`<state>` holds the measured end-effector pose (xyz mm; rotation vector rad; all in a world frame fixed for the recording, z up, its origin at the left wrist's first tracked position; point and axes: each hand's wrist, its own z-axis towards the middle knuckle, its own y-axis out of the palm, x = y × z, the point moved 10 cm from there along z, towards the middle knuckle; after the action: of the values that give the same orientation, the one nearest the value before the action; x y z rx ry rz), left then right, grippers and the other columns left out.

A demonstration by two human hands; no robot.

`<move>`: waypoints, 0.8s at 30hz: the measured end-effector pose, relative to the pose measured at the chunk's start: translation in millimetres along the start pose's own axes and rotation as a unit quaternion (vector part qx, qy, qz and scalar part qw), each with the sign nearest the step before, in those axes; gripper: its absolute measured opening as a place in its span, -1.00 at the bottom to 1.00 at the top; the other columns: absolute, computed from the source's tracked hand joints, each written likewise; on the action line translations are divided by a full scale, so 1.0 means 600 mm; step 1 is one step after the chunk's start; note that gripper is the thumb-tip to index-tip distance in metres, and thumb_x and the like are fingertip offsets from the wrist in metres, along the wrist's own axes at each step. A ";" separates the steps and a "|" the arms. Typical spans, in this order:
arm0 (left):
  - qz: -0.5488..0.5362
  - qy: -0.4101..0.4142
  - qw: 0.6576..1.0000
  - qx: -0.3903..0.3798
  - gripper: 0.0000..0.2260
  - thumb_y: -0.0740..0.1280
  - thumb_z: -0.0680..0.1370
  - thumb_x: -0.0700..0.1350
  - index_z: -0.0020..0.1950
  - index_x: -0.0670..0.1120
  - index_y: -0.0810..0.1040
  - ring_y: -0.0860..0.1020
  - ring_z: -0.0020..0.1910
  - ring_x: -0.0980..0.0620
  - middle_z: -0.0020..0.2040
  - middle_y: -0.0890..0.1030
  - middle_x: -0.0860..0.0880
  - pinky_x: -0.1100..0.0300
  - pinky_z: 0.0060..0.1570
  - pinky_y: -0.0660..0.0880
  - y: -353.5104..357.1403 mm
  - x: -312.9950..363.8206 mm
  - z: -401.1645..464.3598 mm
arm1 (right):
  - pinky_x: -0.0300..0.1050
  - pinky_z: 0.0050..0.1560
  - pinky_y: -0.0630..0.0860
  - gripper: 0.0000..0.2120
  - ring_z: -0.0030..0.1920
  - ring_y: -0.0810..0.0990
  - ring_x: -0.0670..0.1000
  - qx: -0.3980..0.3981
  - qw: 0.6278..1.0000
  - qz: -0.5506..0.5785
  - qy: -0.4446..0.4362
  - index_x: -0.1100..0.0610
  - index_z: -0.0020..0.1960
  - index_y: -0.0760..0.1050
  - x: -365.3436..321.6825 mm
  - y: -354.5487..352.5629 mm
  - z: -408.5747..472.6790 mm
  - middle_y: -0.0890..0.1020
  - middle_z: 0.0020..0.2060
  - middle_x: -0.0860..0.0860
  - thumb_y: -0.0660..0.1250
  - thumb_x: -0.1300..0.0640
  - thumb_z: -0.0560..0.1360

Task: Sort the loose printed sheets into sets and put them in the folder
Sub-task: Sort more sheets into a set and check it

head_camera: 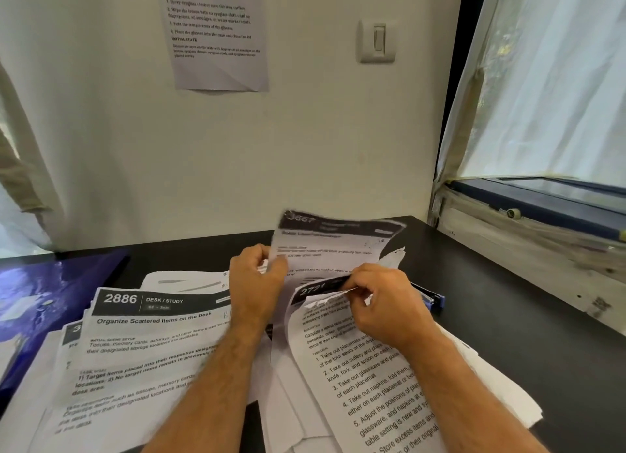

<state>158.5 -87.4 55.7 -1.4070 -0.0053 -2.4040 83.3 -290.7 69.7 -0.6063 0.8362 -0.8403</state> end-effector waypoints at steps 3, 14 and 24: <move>-0.033 0.044 0.993 -0.108 -0.85 0.44 0.51 -0.23 -0.01 -0.01 0.57 0.63 -0.05 0.19 0.00 0.65 0.09 0.35 -0.17 0.58 0.040 0.032 -0.008 | -0.47 -0.10 0.48 -0.83 -0.08 0.57 -0.21 -0.023 1.000 -0.008 0.013 0.00 0.02 0.68 0.003 0.005 0.002 0.63 -0.05 -0.21 0.37 0.19 0.50; -0.016 0.074 0.997 -0.029 -0.94 0.34 0.62 -0.06 0.04 -0.02 0.53 0.66 -0.16 0.27 -0.11 0.66 0.11 0.39 -0.28 0.56 0.024 0.041 -0.009 | -0.46 0.19 0.37 -0.70 0.33 0.44 -0.11 -0.008 1.000 -0.019 0.024 -0.07 0.30 0.59 0.008 0.004 0.010 0.31 0.50 -0.16 0.30 0.13 0.61; -0.034 0.042 0.999 -0.003 -0.90 0.32 0.63 -0.07 0.13 -0.01 0.50 0.65 -0.19 0.31 -0.08 0.64 0.14 0.40 -0.33 0.55 0.013 0.023 -0.007 | -0.47 0.00 0.45 -0.81 0.12 0.50 -0.12 0.038 0.999 -0.008 0.013 -0.06 0.13 0.68 0.002 -0.008 0.006 0.20 0.48 -0.17 0.38 0.11 0.57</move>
<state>151.4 -99.7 63.9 -1.3277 -0.0260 -2.5178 84.6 -293.7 74.9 -0.5370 0.8210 -0.8921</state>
